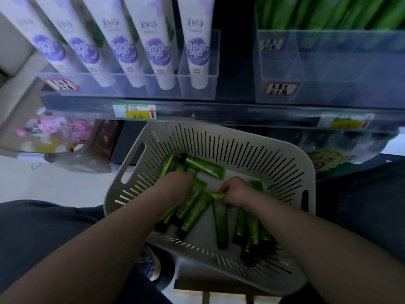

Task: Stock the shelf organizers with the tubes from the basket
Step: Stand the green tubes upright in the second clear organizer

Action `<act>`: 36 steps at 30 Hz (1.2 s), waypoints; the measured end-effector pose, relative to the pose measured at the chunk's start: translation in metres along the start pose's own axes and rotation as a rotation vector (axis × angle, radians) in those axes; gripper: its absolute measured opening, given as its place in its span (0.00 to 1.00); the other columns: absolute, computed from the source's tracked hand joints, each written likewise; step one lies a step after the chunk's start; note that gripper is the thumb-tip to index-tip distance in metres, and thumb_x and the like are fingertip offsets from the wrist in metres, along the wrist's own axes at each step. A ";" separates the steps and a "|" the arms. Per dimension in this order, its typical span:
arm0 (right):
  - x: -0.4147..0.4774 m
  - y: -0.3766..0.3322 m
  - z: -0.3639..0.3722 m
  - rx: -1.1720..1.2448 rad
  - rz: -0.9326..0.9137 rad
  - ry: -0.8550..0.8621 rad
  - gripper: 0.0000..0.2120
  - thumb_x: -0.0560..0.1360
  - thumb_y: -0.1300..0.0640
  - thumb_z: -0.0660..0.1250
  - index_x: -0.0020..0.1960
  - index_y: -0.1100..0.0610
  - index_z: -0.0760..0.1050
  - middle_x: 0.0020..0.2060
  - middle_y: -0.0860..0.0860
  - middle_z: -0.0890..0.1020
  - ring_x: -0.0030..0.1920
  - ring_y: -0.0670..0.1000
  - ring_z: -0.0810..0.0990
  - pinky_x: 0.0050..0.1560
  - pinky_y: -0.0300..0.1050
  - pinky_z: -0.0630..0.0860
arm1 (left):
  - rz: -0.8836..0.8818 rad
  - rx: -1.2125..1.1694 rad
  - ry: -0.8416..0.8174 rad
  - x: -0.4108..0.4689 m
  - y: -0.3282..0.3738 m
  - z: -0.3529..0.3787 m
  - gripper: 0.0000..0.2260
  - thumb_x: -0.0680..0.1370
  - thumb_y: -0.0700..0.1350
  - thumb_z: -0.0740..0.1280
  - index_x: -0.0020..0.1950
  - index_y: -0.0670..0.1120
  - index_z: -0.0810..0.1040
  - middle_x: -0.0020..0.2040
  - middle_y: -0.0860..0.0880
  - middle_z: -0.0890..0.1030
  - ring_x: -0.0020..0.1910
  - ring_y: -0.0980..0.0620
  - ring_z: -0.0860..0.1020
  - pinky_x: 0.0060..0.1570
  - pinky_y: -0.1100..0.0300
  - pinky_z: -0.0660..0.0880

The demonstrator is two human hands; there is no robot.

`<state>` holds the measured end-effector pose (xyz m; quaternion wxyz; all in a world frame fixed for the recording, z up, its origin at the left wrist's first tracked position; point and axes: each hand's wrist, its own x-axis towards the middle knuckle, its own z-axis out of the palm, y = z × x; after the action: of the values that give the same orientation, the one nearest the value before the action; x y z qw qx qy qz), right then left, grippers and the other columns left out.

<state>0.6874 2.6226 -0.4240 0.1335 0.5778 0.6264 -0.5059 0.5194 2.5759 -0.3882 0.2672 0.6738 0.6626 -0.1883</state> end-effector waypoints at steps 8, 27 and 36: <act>-0.038 -0.004 -0.025 -0.004 -0.157 0.090 0.17 0.70 0.67 0.69 0.58 0.58 0.78 0.50 0.53 0.77 0.52 0.52 0.77 0.49 0.42 0.77 | -0.044 -0.105 0.113 -0.030 0.004 -0.015 0.18 0.77 0.40 0.60 0.68 0.48 0.71 0.62 0.45 0.76 0.60 0.45 0.74 0.57 0.56 0.72; -0.138 -0.004 -0.102 0.179 -0.505 0.310 0.09 0.69 0.59 0.72 0.47 0.49 0.80 0.45 0.48 0.82 0.48 0.48 0.80 0.50 0.42 0.76 | 0.106 -0.162 0.511 -0.081 0.068 -0.091 0.13 0.75 0.38 0.61 0.58 0.49 0.75 0.57 0.47 0.78 0.56 0.47 0.76 0.50 0.60 0.69; -0.169 -0.013 -0.150 0.256 -0.643 0.400 0.08 0.71 0.62 0.70 0.45 0.49 0.79 0.44 0.50 0.82 0.48 0.49 0.80 0.51 0.45 0.76 | 0.176 -0.232 0.672 -0.089 0.102 -0.139 0.10 0.77 0.38 0.60 0.56 0.47 0.74 0.52 0.45 0.78 0.49 0.48 0.77 0.45 0.59 0.71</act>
<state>0.7892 2.6437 -0.2230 -0.2292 0.4513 0.7208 -0.4736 0.6018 2.5922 -0.2130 0.1245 0.7177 0.6700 0.1434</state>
